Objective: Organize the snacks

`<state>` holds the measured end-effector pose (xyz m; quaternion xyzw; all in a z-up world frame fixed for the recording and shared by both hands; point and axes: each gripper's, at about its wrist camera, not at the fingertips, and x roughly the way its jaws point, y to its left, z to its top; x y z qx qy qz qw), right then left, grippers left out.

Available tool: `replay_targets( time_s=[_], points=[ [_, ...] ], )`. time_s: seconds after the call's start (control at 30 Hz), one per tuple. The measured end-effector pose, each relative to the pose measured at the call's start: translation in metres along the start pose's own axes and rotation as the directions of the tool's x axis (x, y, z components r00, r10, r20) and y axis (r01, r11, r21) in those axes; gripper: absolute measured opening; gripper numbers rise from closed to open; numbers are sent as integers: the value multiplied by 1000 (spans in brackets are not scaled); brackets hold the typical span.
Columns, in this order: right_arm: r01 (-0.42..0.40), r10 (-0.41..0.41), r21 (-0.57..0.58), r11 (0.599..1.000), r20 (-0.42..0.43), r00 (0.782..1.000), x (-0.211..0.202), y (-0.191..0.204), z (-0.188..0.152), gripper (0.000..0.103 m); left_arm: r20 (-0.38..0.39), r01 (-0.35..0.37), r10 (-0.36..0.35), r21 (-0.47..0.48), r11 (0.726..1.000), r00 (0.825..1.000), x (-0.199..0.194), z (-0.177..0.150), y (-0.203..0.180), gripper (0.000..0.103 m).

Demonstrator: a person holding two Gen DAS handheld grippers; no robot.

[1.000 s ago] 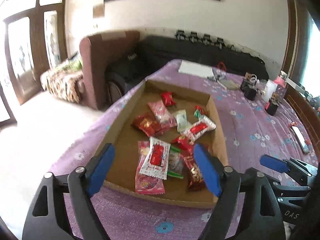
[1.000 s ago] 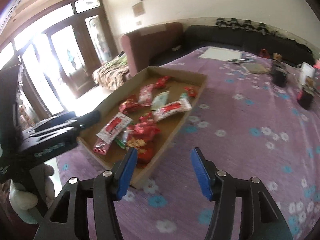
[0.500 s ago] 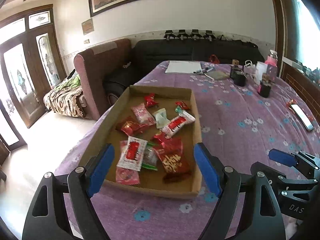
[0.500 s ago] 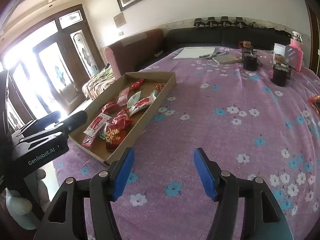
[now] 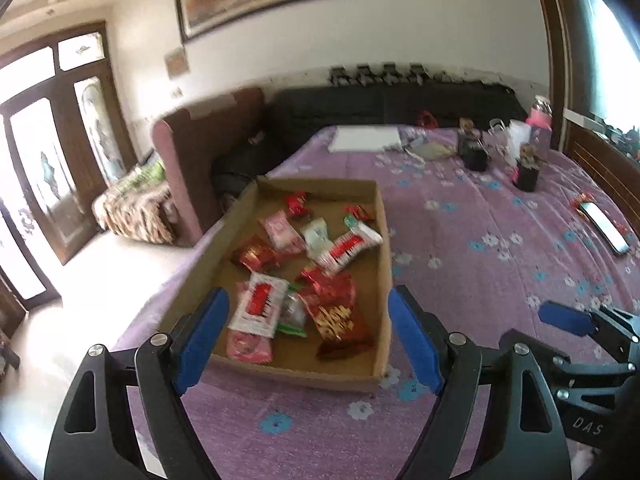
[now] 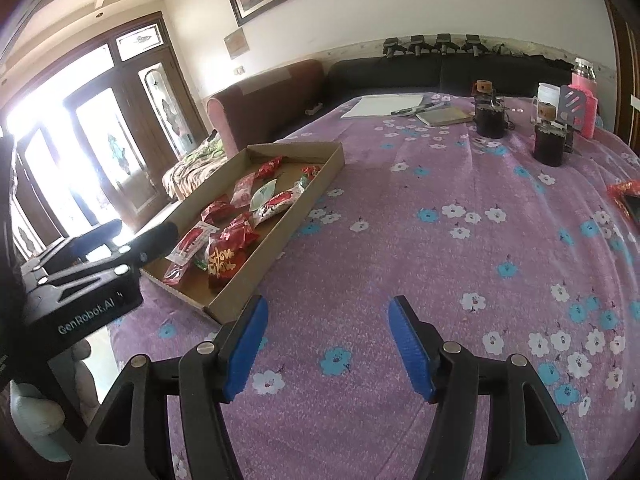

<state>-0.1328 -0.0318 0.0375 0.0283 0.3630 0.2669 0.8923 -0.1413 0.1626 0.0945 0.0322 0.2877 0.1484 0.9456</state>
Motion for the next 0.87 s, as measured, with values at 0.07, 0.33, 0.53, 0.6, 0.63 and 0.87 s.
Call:
replay_targets(
  time_s=[0.07, 0.33, 0.53, 0.6, 0.63, 0.87],
  points=[
    [4, -4, -11, 1000, 3, 1000, -2, 2, -2, 65, 72, -52, 53, -17, 999, 996, -12, 0, 3, 83],
    [11, -10, -75, 997, 13, 1000, -5, 22, -2, 65, 161, -110, 127, -112, 988, 979, -30, 0, 23, 103],
    [10, -9, -114, 993, 2, 1000, -2, 33, -6, 65, 72, -42, 53, -144, 989, 996, -12, -4, 33, 103],
    [14, -15, -136, 991, -4, 1000, 1, 38, -7, 65, 40, -31, 38, -163, 986, 998, -8, -4, 35, 103],
    [12, -13, -140, 990, -6, 1000, 1, 39, -7, 65, 34, -26, 32, -166, 986, 999, -8, -5, 35, 103],
    [6, -7, -127, 992, -11, 1000, 3, 34, 0, 65, -3, -13, 13, -150, 989, 1000, 1, 0, 23, 103]
  ],
)
